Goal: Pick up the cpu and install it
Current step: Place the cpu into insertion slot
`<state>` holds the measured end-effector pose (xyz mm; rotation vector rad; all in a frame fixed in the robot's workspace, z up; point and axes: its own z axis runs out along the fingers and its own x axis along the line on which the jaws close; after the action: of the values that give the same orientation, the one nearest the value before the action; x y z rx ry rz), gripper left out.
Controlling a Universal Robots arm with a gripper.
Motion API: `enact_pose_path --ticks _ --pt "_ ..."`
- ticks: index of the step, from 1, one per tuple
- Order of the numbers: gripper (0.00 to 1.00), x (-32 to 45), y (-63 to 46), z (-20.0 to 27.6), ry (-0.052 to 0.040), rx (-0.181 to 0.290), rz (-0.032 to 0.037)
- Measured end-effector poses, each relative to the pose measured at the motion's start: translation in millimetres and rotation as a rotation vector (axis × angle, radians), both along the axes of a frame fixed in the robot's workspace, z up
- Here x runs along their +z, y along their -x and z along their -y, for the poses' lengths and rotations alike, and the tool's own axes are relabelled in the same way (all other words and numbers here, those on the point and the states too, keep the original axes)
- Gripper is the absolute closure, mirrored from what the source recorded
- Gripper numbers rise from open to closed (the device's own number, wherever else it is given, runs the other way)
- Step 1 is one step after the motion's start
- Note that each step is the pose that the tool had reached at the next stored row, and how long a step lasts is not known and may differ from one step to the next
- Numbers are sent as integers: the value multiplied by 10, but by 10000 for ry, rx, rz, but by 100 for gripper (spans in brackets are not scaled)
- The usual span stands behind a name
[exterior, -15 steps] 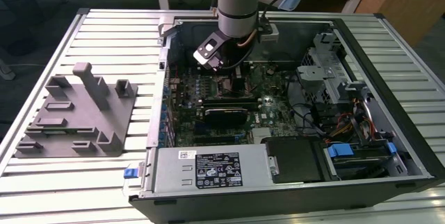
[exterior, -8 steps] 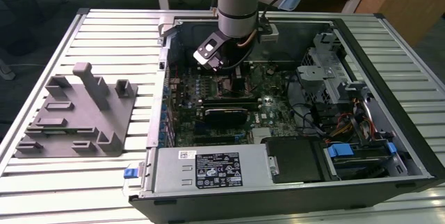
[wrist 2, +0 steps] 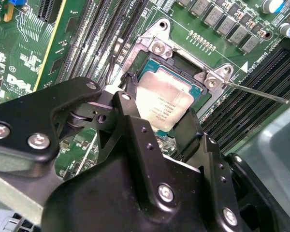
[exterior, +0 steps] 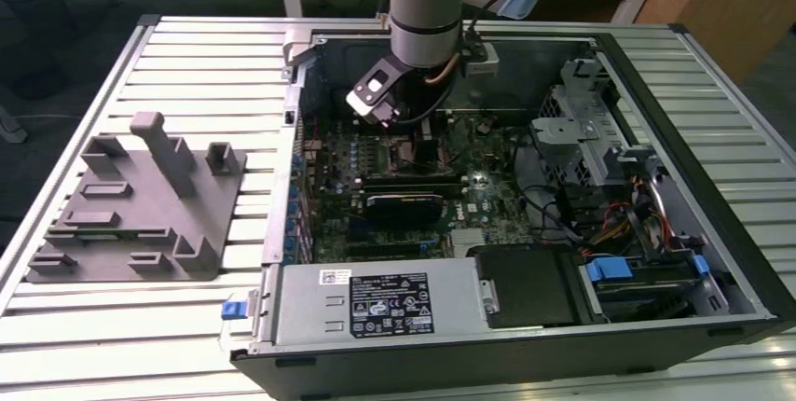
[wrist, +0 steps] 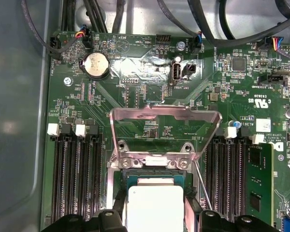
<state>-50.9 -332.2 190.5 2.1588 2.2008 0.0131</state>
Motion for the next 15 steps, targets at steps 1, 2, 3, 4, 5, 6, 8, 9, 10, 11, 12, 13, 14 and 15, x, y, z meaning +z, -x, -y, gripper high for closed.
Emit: enact_pose_path --ticks 1,2,3,4,5,6,8,9,10,11,12,13,14,15 --pt "45 -1 -1 0 1 1 0" --pt "45 -1 -1 0 0 0 0" --pt "45 -2 -1 0 -1 0 1" --pt "45 -3 -2 -1 -3 1 2" --pt "45 -3 -2 -1 -3 1 3" --pt "45 -3 -2 -1 -4 1 3" --pt "45 -3 -3 -1 -4 0 3" --pt "45 -5 -4 -2 -7 1 8" --pt "45 -5 -4 -2 -9 1 10" --pt "39 -8 -5 -4 -20 1 14" --pt "39 -8 -5 -4 -16 2 11" --pt "39 -6 -4 -2 -11 1 8" --pt "39 -4 -3 -1 -5 1 3" --pt "39 -3 -4 -2 -5 0 3"
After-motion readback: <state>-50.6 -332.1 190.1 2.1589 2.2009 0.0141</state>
